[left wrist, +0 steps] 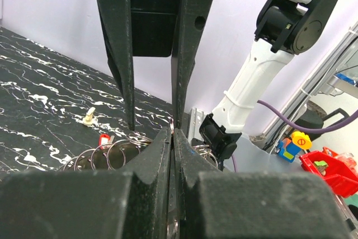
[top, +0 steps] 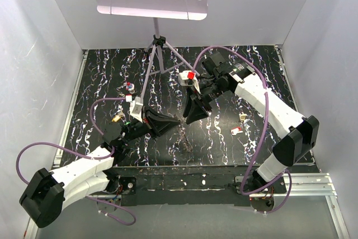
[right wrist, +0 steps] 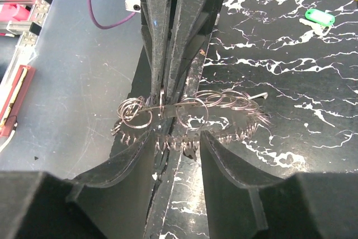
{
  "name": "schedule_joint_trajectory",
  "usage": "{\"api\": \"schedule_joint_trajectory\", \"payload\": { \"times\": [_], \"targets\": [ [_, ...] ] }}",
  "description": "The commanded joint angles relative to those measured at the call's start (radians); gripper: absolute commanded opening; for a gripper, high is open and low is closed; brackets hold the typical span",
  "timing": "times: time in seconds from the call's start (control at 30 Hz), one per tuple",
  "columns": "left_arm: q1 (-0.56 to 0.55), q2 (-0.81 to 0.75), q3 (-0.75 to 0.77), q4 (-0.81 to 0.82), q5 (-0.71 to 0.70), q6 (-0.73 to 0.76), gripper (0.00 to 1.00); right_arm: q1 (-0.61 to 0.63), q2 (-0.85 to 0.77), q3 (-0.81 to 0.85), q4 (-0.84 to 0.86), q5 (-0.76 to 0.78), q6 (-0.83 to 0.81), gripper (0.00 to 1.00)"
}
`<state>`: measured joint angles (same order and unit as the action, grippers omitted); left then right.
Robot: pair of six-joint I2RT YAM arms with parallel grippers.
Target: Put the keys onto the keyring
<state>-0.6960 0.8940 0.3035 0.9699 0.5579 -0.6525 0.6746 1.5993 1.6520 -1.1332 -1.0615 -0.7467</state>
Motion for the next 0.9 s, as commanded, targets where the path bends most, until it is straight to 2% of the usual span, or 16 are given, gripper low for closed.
{"api": "schedule_joint_trajectory", "payload": {
  "times": [0.0,0.53,0.73,0.87],
  "targets": [
    [-0.003,-0.021,-0.001,0.036,-0.052,-0.012,0.00,0.006,-0.052,-0.030,0.046,-0.055,0.036,0.45],
    [-0.003,0.009,0.008,0.041,-0.072,-0.019,0.00,0.028,-0.027,-0.012,0.047,-0.091,0.063,0.41],
    [-0.003,0.023,0.008,0.049,-0.072,-0.029,0.00,0.036,-0.013,-0.001,0.046,-0.089,0.072,0.37],
    [-0.007,0.025,0.008,0.047,-0.076,-0.029,0.00,0.040,-0.010,-0.001,0.049,-0.083,0.078,0.29]
  ]
}}
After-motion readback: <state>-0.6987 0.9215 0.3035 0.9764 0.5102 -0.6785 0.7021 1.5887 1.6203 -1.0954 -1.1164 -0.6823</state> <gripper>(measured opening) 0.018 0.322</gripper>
